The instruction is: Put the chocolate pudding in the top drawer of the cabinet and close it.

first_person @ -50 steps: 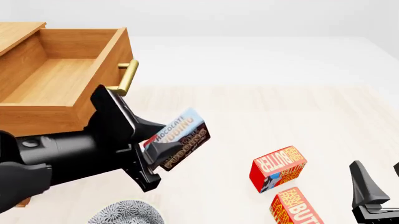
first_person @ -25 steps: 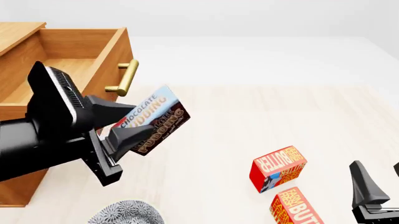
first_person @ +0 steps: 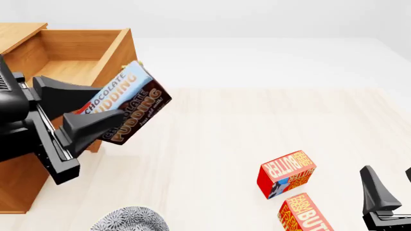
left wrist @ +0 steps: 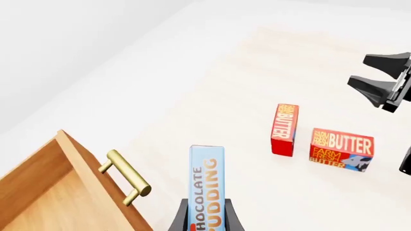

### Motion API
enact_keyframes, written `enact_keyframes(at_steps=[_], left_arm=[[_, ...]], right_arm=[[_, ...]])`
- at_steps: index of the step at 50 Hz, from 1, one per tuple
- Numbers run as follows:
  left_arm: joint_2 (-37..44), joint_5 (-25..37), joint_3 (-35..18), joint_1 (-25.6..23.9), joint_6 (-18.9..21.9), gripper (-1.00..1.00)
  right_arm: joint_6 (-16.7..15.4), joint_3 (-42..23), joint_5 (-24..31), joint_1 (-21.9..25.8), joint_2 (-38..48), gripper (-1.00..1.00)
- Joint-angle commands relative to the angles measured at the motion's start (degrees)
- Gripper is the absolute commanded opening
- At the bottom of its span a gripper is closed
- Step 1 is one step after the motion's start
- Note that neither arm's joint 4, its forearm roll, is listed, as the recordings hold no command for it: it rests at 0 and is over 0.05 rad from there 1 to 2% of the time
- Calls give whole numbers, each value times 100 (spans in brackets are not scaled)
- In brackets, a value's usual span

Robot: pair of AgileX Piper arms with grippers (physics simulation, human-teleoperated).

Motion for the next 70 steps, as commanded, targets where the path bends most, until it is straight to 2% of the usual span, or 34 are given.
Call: enact_keyframes(at_steps=[1,8,9,13,30,37,38,39,41,42,43,53,56,57,63,66,68,70], left_arm=[[-175,199,-175,264,79,-100],[-303,349,-424,277,71,-100],[-223,385,-502,223,-61,-100],[-302,415,-450,387,120,-100],[-348,840,-1004,862,745,-100],[-284,995,-1019,1383,909,-100],[-110,1065,-999,1441,779,-100],[-200,986,-954,1553,906,-100],[76,1109,-1135,1353,512,-100],[78,1111,-1139,1353,512,-100],[-76,1070,-1123,1513,778,-100],[2,1179,-1370,1913,941,-100],[-77,1142,-1281,2209,1078,-100],[9,1166,-1353,2148,950,-100],[73,1099,-1254,2587,1298,-100],[273,1018,-1293,2557,1144,-100],[222,903,-1161,2829,1343,-100],[350,881,-1203,2817,1290,-100]], right_arm=[[0,1,-5,1,8,100],[0,1,-5,1,8,100],[0,1,-5,1,8,100],[0,1,-5,1,8,100],[0,1,-5,1,8,100],[0,1,-5,1,8,100],[0,1,-5,1,8,100],[0,1,-5,1,8,100],[0,1,-5,1,8,100],[0,1,-5,1,8,100],[0,1,-5,1,8,100],[0,1,-5,1,8,100],[0,1,-5,1,8,100],[0,1,-5,1,8,100],[0,1,-5,1,8,100],[0,1,-5,1,8,100],[0,1,-5,1,8,100],[0,1,-5,1,8,100]])
